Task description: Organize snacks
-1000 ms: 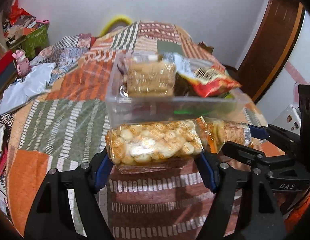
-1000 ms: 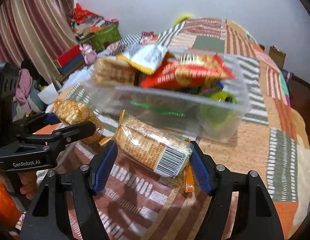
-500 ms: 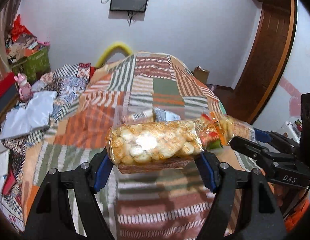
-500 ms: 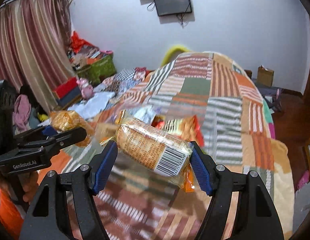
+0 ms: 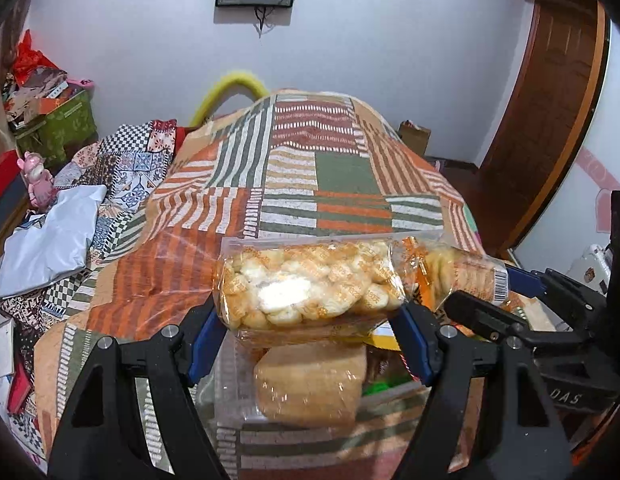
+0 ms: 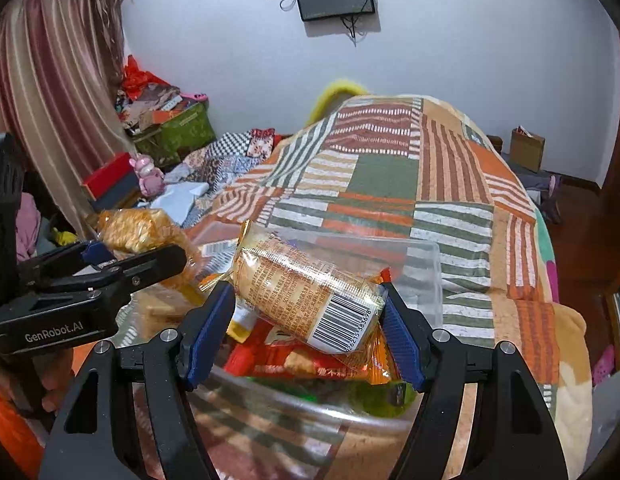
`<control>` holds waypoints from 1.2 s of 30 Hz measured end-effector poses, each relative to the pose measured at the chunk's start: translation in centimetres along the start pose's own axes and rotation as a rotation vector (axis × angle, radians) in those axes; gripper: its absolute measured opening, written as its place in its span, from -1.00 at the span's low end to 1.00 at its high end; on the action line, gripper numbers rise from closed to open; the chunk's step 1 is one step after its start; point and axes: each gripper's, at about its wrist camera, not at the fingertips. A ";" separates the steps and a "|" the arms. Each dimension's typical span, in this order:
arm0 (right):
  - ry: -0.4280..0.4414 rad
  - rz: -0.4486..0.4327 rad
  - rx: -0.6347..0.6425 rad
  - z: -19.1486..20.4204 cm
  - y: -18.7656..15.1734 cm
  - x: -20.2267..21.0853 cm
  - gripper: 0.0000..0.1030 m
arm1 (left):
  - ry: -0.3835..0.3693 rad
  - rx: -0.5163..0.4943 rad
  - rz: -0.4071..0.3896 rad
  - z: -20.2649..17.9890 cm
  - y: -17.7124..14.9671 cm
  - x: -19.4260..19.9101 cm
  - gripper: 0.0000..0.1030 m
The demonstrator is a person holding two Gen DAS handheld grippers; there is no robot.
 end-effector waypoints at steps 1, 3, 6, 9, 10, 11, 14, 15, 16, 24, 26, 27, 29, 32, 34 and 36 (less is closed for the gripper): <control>0.000 0.005 0.000 0.0 -0.1 -0.2 0.34 | -0.001 -0.002 0.010 0.0 0.0 -0.5 0.45; -0.005 0.010 0.007 0.0 -0.1 -0.6 0.35 | -0.006 -0.003 0.028 0.0 -0.1 -1.3 0.45; -0.007 0.015 0.020 0.0 -0.1 -0.9 0.35 | -0.015 -0.001 0.048 0.0 -0.2 -2.3 0.45; -0.014 0.016 0.037 0.3 -0.2 -1.0 0.36 | -0.020 -0.006 0.064 0.0 -0.5 -2.9 0.45; -0.011 0.017 0.040 0.3 -0.3 -1.0 0.38 | -0.021 -0.008 0.072 0.0 -0.5 -3.1 0.45; -0.008 0.018 0.041 0.4 -0.4 -0.9 0.39 | -0.025 -0.011 0.085 0.0 -0.6 -3.2 0.45; -0.007 0.018 0.037 0.5 -0.4 -0.7 0.41 | -0.024 -0.019 0.093 -0.1 -0.8 -3.3 0.45; -0.007 0.018 0.033 0.5 -0.3 -0.6 0.43 | -0.021 -0.023 0.094 -0.2 -0.9 -3.1 0.45; -0.008 0.016 0.029 0.5 -0.3 -0.5 0.48 | -0.021 -0.023 0.094 -0.3 -0.9 -3.0 0.45; -0.001 -0.028 0.016 0.6 -0.5 2.3 0.54 | -0.052 0.005 0.071 -0.1 -1.2 -0.2 0.45; -0.006 -0.049 0.020 0.8 -0.6 3.5 0.54 | -0.058 0.006 0.052 -0.3 -1.4 1.1 0.45; -0.005 -0.057 0.021 0.9 -0.6 4.1 0.54 | -0.058 0.005 0.041 -0.4 -1.5 1.7 0.45; -0.003 -0.074 0.021 1.0 -0.7 5.1 0.54 | -0.060 0.001 0.014 -0.7 -1.7 3.1 0.45; 0.002 -0.110 0.019 1.3 -1.0 7.3 0.54 | -0.056 -0.014 -0.044 -1.4 -1.9 5.8 0.45; 0.005 -0.144 0.017 1.6 -1.2 9.1 0.54 | -0.046 -0.026 -0.098 -2.0 -2.3 8.1 0.45; 0.011 -0.172 0.016 1.8 -1.4 10.6 0.54 | -0.041 -0.035 -0.142 -2.5 -2.6 10.1 0.45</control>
Point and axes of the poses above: each gripper's, at about its wrist camera, not at the fingertips, and x roughly against the way its jaws point, z to its left, y to its top, and after that the axes turned 8 degrees about z, right-handed
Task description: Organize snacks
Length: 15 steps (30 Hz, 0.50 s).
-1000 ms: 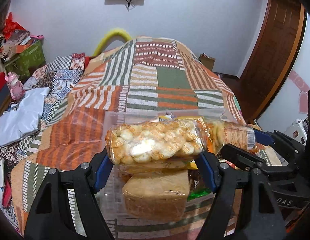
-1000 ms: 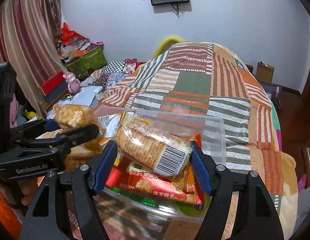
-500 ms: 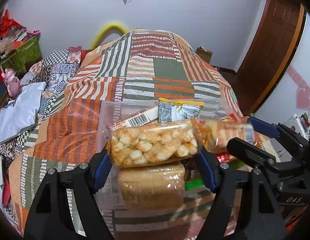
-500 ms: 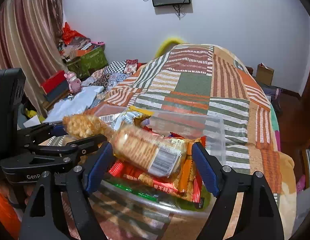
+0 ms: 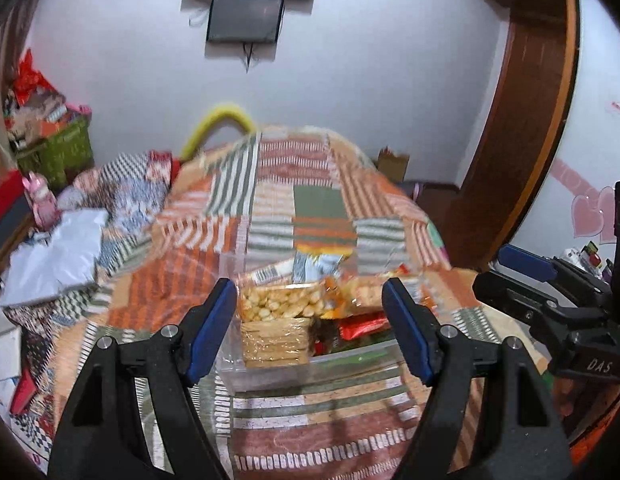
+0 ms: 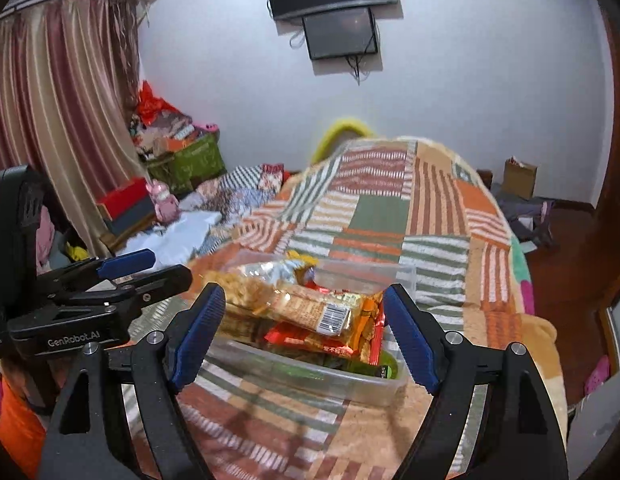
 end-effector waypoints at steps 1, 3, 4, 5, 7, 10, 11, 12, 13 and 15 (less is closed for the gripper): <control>0.003 -0.020 0.000 0.2 0.0 1.0 0.54 | 0.001 -0.007 -0.030 -0.4 -0.1 1.4 0.45; 0.007 -0.055 0.003 0.7 0.0 2.7 0.54 | 0.002 -0.015 -0.079 -0.9 -0.3 3.6 0.45; 0.009 -0.075 0.004 1.0 -0.1 3.7 0.54 | 0.002 -0.017 -0.098 -1.2 -0.5 4.5 0.45; 0.011 -0.095 0.006 1.3 -0.2 4.6 0.54 | 0.003 -0.021 -0.128 -1.5 -0.7 5.7 0.45; 0.015 -0.124 0.009 1.7 -0.3 6.0 0.55 | 0.005 -0.028 -0.170 -2.0 -1.2 7.7 0.46; 0.018 -0.170 0.010 2.4 -0.9 8.0 0.64 | 0.003 -0.030 -0.222 -2.5 -1.8 9.9 0.58; 0.016 -0.180 0.011 2.6 -1.0 8.5 0.67 | 0.000 -0.030 -0.237 -2.6 -2.1 10.6 0.60; 0.013 -0.194 0.013 2.8 -1.3 9.1 0.68 | 0.001 -0.031 -0.251 -2.7 -2.3 11.2 0.64; 0.012 -0.202 0.014 2.9 -1.5 9.4 0.73 | 0.003 -0.035 -0.263 -2.9 -2.6 11.7 0.71; 0.004 -0.215 0.016 3.2 -1.8 10.0 0.83 | 0.010 -0.044 -0.280 -3.2 -3.1 12.4 0.80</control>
Point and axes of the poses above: each gripper's, at about its wrist camera, not at the fingertips, and x roughly against the way its jaws point, z to its left, y to its top, and after that the axes turned 8 degrees about z, right-handed
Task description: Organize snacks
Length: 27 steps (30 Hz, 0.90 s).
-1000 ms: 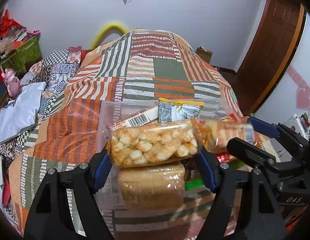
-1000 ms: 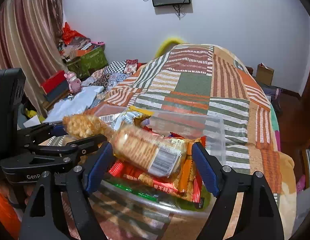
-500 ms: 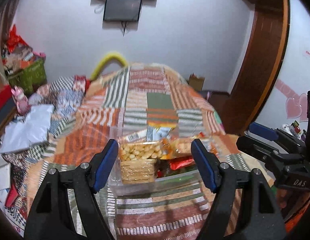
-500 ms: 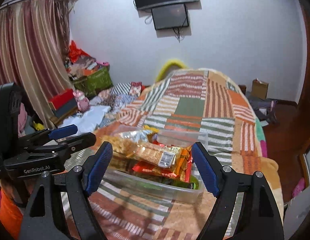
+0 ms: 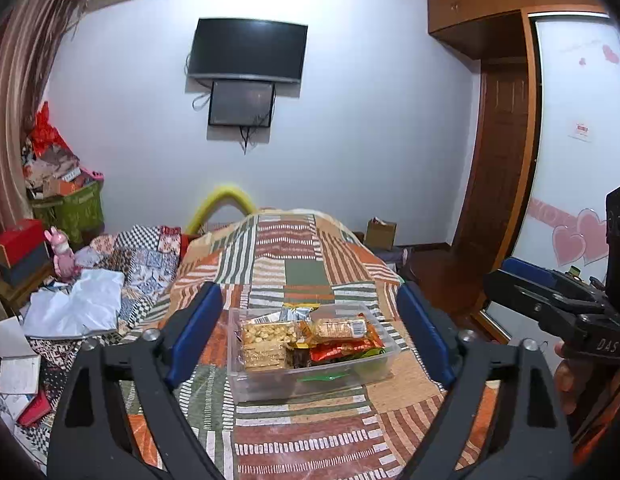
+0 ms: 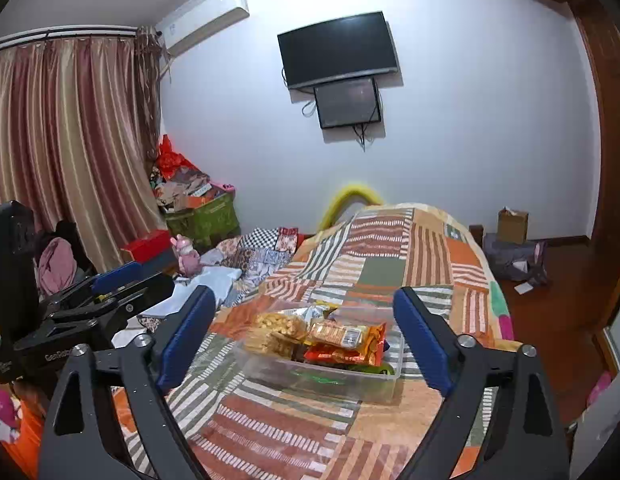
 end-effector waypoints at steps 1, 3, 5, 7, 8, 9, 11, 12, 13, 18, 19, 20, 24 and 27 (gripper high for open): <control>-0.005 -0.008 0.003 0.2 -0.1 0.3 0.91 | 0.004 -0.008 -0.012 -0.2 -0.2 0.5 0.83; -0.020 -0.022 0.010 0.5 -0.4 0.6 0.99 | 0.011 -0.018 -0.026 -0.5 -0.5 1.0 0.89; -0.027 -0.020 0.016 0.6 -0.6 0.6 0.99 | 0.017 -0.027 -0.036 -0.7 -0.9 1.5 0.93; -0.028 -0.015 0.019 0.6 -0.7 0.5 0.99 | 0.019 -0.036 -0.039 -1.0 -1.2 1.8 0.93; -0.030 -0.012 0.020 0.6 -0.8 0.5 0.99 | 0.018 -0.039 -0.039 -1.0 -1.4 1.9 0.94; -0.032 -0.007 0.022 0.7 -0.9 0.4 0.99 | 0.017 -0.040 -0.038 -1.1 -1.5 1.9 0.94; -0.033 -0.005 0.022 0.7 -1.2 0.7 0.99 | 0.012 -0.044 -0.036 -1.2 -1.6 2.1 0.94; -0.033 -0.004 0.022 0.7 -1.2 0.7 0.99 | 0.011 -0.045 -0.036 -1.2 -1.7 2.2 0.94; -0.034 -0.005 0.021 0.7 -1.4 0.9 0.99 | 0.009 -0.045 -0.037 -1.3 -1.8 2.2 0.94; -0.035 -0.007 0.019 0.6 -1.6 1.3 0.99 | 0.003 -0.043 -0.035 -1.5 -1.9 2.4 0.95; -0.034 -0.007 0.019 0.6 -1.6 1.4 0.99 | 0.002 -0.042 -0.034 -1.5 -1.9 2.3 0.95; -0.033 -0.007 0.019 0.6 -1.6 1.3 0.99 | 0.001 -0.041 -0.033 -1.5 -2.0 2.4 0.95; -0.032 -0.005 0.015 0.5 -1.8 1.5 0.99 | -0.001 -0.038 -0.026 -1.4 -2.2 2.3 0.95; -0.032 -0.005 0.015 0.5 -1.9 1.5 0.99 | -0.001 -0.039 -0.024 -1.4 -2.2 2.2 0.95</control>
Point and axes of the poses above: each gripper's, at about its wrist camera, not at the fingertips, and x roughly against the way its jaws point, z to its left, y to its top, and after that the axes turned 8 degrees about z, right-handed
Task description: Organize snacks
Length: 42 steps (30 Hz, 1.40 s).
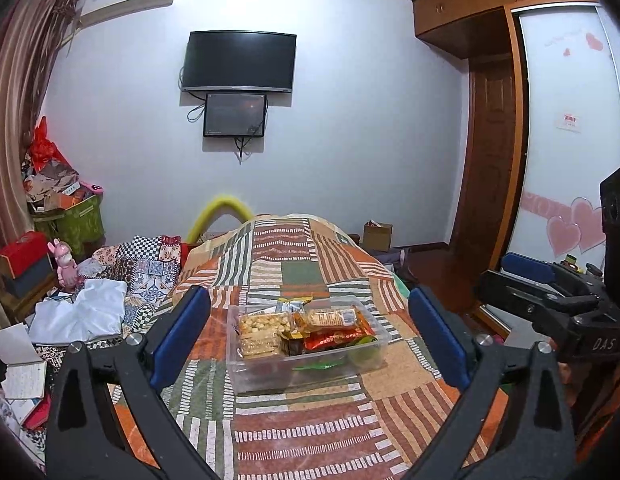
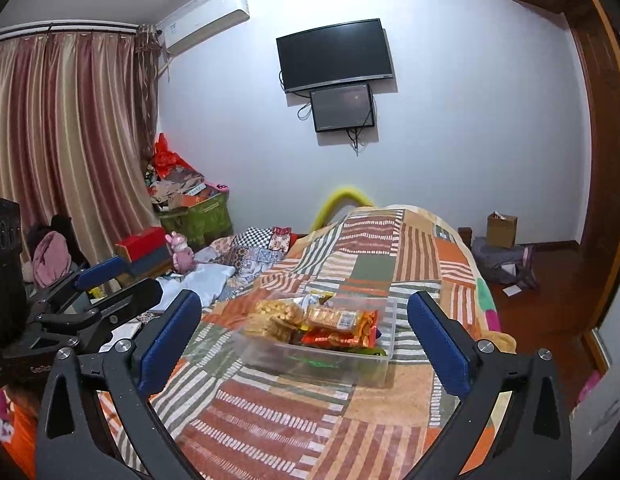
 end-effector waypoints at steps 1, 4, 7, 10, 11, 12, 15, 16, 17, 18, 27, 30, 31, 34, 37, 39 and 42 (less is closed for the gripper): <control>0.000 0.000 0.000 0.0 0.0 0.0 0.99 | -0.001 0.000 0.000 0.0 0.0 0.0 0.95; 0.001 -0.001 0.000 0.0 0.0 0.0 0.99 | -0.003 0.001 0.001 0.0 0.0 0.0 0.95; 0.001 0.000 0.001 0.0 0.0 0.0 0.99 | -0.004 0.002 0.002 0.0 -0.1 -0.1 0.95; 0.000 0.001 -0.001 0.1 0.0 0.0 0.99 | -0.006 0.003 0.003 0.0 -0.2 -0.1 0.95; 0.000 0.002 -0.001 0.1 0.0 0.0 0.99 | -0.007 0.003 0.004 0.0 -0.2 -0.2 0.96; 0.000 0.002 -0.001 0.1 0.0 0.0 0.99 | -0.007 0.003 0.004 0.1 -0.3 -0.2 0.96; 0.000 0.003 -0.001 0.1 0.0 0.0 0.99 | -0.009 0.005 0.006 0.1 -0.3 -0.2 0.96; 0.000 0.003 -0.001 0.1 0.0 0.0 0.99 | -0.010 0.006 0.007 0.1 -0.3 -0.3 0.96; 0.000 0.003 -0.001 0.1 0.0 -0.1 0.99 | -0.010 0.007 0.007 0.1 -0.3 -0.3 0.96; -0.001 0.004 -0.001 0.1 0.0 -0.1 0.99 | -0.010 0.007 0.008 0.1 -0.3 -0.4 0.97; -0.001 0.003 0.000 0.2 0.0 -0.2 0.99 | -0.011 0.007 0.007 0.2 -0.3 -0.4 0.97; 0.001 0.002 -0.002 0.2 0.0 -0.2 0.99 | -0.013 0.007 0.008 0.2 -0.3 -0.5 0.97; 0.000 0.002 -0.001 0.2 0.0 -0.2 0.99 | -0.013 0.006 0.008 0.2 -0.3 -0.5 0.97; 0.000 0.003 -0.001 0.2 -0.1 -0.2 0.99 | -0.013 0.006 0.008 0.2 -0.3 -0.5 0.97; 0.000 0.002 -0.001 0.2 0.0 -0.2 0.99 | -0.015 0.007 0.009 0.1 -0.2 -0.5 0.97; 0.000 0.002 0.000 0.2 0.0 -0.2 0.99 | -0.015 0.007 0.009 0.2 -0.3 -0.5 0.97; 0.000 0.002 -0.001 0.2 -0.1 -0.2 0.99 | -0.016 0.009 0.010 0.2 -0.3 -0.5 0.97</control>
Point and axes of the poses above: each gripper's, at about its wrist camera, not at the fingertips, and x roughly against the way its jaws point, z to its left, y to its top, and after that the axes turned 8 degrees about z, right-handed
